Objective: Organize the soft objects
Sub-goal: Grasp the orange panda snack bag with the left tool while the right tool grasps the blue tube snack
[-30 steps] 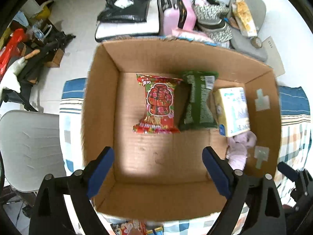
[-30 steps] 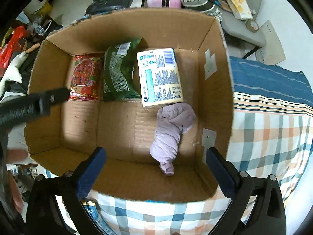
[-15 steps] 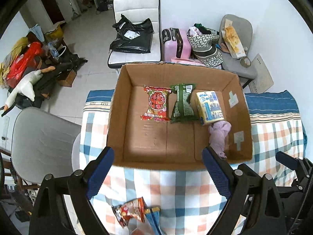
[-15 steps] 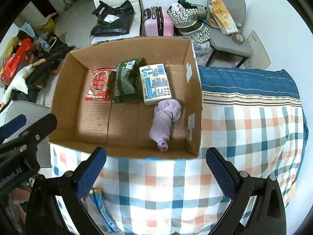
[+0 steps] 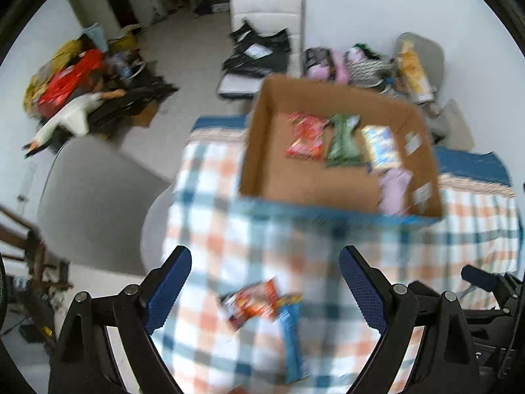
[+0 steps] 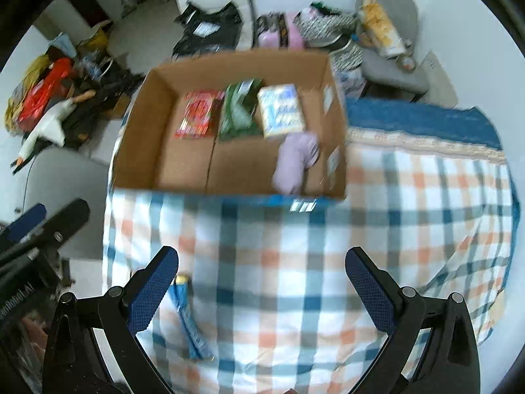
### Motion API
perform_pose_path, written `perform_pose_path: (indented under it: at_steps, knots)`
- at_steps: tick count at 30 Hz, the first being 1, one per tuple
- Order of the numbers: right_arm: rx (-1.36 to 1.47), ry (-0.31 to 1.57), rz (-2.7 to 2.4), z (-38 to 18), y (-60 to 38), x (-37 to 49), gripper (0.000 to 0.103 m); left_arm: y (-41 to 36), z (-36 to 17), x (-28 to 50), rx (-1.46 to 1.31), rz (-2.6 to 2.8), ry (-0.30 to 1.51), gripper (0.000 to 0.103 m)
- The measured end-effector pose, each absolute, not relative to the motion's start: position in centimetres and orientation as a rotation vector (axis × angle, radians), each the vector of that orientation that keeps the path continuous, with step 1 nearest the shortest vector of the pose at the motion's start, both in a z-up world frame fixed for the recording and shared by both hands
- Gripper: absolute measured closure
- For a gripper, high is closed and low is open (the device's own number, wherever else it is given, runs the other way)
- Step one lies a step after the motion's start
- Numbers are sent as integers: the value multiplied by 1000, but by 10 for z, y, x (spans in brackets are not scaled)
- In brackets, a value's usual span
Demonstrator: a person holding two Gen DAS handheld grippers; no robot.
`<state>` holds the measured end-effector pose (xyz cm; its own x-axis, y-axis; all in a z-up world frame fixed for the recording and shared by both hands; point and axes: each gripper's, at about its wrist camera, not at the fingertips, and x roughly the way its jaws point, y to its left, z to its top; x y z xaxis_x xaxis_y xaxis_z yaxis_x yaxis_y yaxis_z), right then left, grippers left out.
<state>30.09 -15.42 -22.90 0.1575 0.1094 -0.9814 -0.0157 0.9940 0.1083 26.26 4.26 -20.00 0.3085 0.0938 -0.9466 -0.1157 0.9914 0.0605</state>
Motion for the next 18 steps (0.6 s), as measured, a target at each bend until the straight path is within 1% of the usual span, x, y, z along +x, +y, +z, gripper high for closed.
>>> perform_pose_path:
  at_steps: [3,9,10,11,12,13,14,15,16,18]
  knots:
    - [90,1498,165,-262,-136,273,0,67,-232,228,-35,203,1332,11]
    - [104,1717,300,-360,-80,220,0,110,-296,186,-94,308,1486,11]
    - [106,1748,319,-375,-70,213,2,117,-305,181,-113,321,1506,11]
    - [120,1766,331,-385,-64,207,9,122,-312,178,-129,327,1518,11]
    - [130,1790,337,-398,-56,202,13,126,-318,176,-152,326,1528,11]
    - [137,1818,340,-411,-49,197,21,131,-322,175,-175,331,1536,11]
    - [145,1838,347,-420,-44,192,28,134,-326,175,-201,325,1541,11]
    - [155,1856,355,-428,-39,189,31,137,-329,176,-234,316,1545,11]
    - [162,1869,350,-436,-35,186,38,139,-331,178,-252,311,1547,11]
    - [138,1869,338,-442,-31,182,41,139,-335,184,-299,277,1554,11]
